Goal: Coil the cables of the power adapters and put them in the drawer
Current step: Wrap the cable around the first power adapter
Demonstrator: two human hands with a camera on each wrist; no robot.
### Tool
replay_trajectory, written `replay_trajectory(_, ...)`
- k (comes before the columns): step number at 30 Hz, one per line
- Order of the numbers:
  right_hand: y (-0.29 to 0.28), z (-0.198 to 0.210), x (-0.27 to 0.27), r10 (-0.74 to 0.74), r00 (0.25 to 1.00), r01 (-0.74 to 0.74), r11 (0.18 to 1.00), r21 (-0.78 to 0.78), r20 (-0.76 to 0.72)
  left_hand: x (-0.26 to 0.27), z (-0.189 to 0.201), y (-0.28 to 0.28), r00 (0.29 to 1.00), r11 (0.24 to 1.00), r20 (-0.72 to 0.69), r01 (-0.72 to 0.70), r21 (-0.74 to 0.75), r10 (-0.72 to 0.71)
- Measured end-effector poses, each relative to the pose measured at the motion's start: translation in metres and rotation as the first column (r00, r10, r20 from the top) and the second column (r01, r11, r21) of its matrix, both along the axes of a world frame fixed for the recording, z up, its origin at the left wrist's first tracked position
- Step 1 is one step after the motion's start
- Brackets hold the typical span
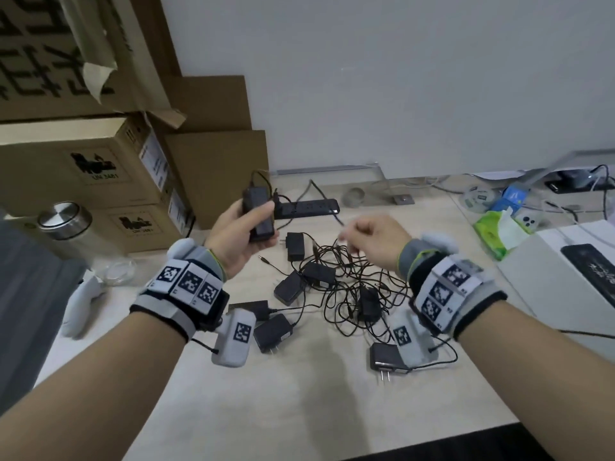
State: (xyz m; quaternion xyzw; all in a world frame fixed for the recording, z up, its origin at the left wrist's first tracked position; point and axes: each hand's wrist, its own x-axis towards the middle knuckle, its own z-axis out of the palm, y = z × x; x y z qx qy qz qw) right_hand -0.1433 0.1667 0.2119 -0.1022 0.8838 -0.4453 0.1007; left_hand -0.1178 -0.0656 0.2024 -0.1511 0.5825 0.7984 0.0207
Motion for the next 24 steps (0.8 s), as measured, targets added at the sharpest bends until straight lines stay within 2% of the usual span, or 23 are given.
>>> replay_trajectory(2,0.008,-0.029,0.008,0.050,0.995,-0.069,0.970,0.232,0.090,0.007,-0.003,0.003,0.998,0.998,0.004,0.066,0.019,-0.066)
replay_trajectory(4,0.011,-0.050,0.016,0.095,0.972,-0.182,0.886,0.427,0.216,0.013,-0.008,0.001,0.993,0.992,0.019,0.114,0.048,-0.115)
replay_trajectory(6,0.005,-0.058,0.022,0.104,0.954,-0.245,0.807,0.537,0.280,0.019,-0.014,-0.002,0.984,0.985,0.046,0.169,0.044,-0.171)
replay_trajectory(7,0.000,-0.058,0.023,0.079,0.964,-0.211,0.809,0.549,0.254,0.021,-0.016,-0.003,0.978,0.980,0.057,0.197,0.037,-0.199)
replay_trajectory(9,-0.011,-0.055,0.022,-0.022,0.989,-0.054,0.875,0.481,0.150,0.026,-0.019,-0.004,0.968,0.971,0.080,0.238,0.012,-0.238)
replay_trajectory(11,-0.019,-0.050,0.018,-0.151,0.989,0.139,0.932,0.335,0.009,0.031,-0.021,-0.002,0.959,0.965,0.101,0.263,0.016,-0.263)
replay_trajectory(13,-0.028,-0.046,0.017,-0.220,0.972,0.231,0.960,0.161,-0.084,0.034,-0.020,-0.001,0.949,0.954,0.098,0.298,0.042,-0.300)
replay_trajectory(16,-0.043,-0.040,0.020,-0.114,0.990,0.114,0.993,-0.007,-0.088,0.040,-0.014,0.000,0.923,0.926,0.072,0.375,0.041,-0.377)
replay_trajectory(20,-0.054,-0.039,0.018,-0.003,0.999,-0.001,0.996,-0.084,-0.049,0.043,-0.006,0.004,0.882,0.881,0.031,0.470,-0.047,-0.469)
replay_trajectory(22,-0.057,-0.042,0.015,0.022,0.998,-0.028,0.994,-0.109,-0.053,0.044,-0.002,0.005,0.870,0.867,0.045,0.493,-0.079,-0.491)
replay_trajectory(24,-0.061,-0.042,0.017,0.009,1.000,-0.007,0.971,-0.239,0.007,0.046,0.001,0.005,0.869,0.867,0.062,0.494,-0.063,-0.491)
